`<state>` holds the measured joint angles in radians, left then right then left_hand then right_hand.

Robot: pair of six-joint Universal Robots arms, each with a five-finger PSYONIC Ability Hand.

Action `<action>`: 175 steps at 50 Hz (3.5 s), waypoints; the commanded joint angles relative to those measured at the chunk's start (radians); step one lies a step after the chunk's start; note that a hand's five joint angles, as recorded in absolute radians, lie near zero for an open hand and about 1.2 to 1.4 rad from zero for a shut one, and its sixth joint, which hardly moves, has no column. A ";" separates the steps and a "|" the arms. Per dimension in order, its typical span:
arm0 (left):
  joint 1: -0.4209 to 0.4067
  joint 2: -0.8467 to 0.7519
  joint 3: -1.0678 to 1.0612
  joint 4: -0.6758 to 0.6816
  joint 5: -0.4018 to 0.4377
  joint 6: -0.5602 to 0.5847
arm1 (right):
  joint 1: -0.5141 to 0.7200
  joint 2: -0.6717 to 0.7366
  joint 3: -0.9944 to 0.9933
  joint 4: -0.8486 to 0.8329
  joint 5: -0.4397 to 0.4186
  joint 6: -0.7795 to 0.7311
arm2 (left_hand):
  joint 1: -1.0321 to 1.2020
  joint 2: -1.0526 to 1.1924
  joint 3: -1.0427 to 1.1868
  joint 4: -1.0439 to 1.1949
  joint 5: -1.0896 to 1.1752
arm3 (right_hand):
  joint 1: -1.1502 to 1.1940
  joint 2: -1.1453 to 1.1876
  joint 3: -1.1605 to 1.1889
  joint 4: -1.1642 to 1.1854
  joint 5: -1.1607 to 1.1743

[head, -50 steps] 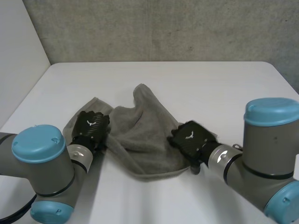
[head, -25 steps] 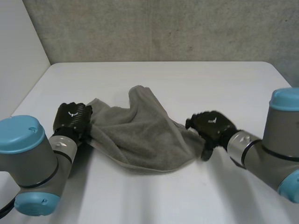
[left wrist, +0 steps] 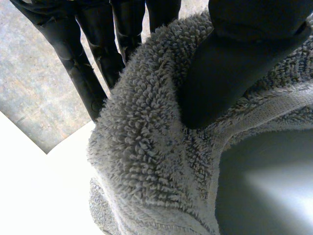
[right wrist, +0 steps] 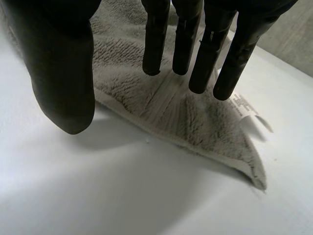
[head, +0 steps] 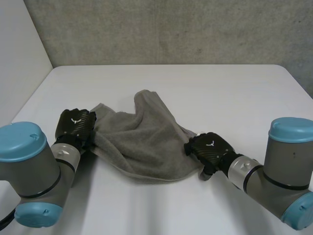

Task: Fold the towel.

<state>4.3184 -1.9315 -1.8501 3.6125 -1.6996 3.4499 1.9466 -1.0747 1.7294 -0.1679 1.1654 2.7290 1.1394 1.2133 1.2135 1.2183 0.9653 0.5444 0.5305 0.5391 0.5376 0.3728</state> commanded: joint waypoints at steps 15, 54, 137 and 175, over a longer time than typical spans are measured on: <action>0.000 0.000 -0.001 0.000 0.000 0.000 | 0.048 0.061 -0.037 -0.068 0.014 0.006 | 0.257 0.183 0.183 0.178 0.256 | 0.110 0.124 0.115 0.117 0.107; -0.003 -0.003 0.000 0.000 0.000 0.000 | 0.095 0.102 -0.111 -0.157 0.102 0.083 | 0.257 0.183 0.183 0.178 0.256 | 0.852 0.866 0.857 0.859 0.849; 0.040 -0.113 0.313 -0.347 0.259 -0.255 | -0.060 -0.156 -0.240 0.569 0.063 -0.372 | 0.257 0.183 0.183 0.178 0.256 | 0.852 0.866 0.857 0.859 0.849; 0.124 0.141 0.058 -0.252 0.201 0.078 | -0.107 -0.162 0.044 0.041 0.062 -0.017 | -0.882 -0.956 -0.956 -0.961 -0.882 | 0.852 0.866 0.857 0.859 0.849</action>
<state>4.4291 -1.9146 -1.6576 3.3335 -1.5031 3.5269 1.8598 -1.2412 1.7742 -0.1260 1.2291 2.7109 0.2137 0.2126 0.2132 0.2128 0.0403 1.3342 1.3314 1.3348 1.3342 1.1686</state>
